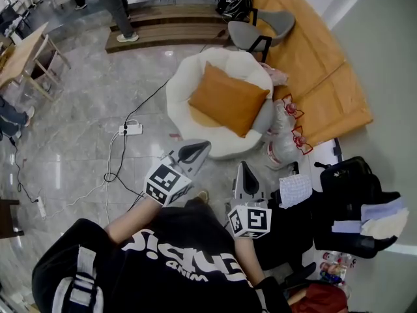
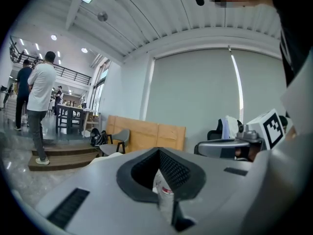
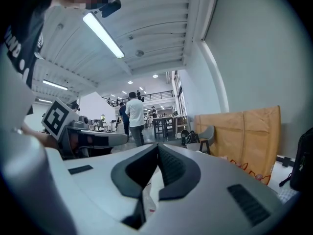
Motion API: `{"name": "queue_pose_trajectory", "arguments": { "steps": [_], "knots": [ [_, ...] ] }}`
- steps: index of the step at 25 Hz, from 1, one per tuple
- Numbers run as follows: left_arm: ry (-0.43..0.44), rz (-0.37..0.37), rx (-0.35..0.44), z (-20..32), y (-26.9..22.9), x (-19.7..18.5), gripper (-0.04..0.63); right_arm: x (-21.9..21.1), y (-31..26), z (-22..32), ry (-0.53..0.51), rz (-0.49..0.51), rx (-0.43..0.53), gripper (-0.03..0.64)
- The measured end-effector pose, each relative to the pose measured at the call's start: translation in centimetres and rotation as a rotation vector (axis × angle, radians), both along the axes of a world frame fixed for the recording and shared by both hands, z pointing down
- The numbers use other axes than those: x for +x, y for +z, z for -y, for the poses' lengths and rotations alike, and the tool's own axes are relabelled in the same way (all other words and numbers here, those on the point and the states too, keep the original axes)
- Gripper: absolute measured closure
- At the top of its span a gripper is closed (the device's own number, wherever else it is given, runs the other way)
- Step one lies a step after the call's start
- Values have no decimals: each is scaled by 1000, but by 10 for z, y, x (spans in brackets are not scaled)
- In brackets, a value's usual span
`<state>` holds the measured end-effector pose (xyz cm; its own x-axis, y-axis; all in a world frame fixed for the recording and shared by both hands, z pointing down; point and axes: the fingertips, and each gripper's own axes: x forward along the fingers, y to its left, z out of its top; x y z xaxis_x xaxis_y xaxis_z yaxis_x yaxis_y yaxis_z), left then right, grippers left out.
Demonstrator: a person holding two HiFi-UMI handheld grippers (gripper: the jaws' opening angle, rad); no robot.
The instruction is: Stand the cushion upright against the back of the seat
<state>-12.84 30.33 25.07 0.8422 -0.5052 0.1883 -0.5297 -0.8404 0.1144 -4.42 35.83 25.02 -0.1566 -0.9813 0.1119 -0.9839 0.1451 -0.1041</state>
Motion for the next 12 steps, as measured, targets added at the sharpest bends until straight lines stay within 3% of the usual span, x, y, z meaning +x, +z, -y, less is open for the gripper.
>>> {"name": "queue_pose_trajectory", "arguments": {
  "steps": [12],
  "knots": [
    [-76,-5,11,35,-15,32,588,31,-1,31,-68,3,-1,595]
  ]
}}
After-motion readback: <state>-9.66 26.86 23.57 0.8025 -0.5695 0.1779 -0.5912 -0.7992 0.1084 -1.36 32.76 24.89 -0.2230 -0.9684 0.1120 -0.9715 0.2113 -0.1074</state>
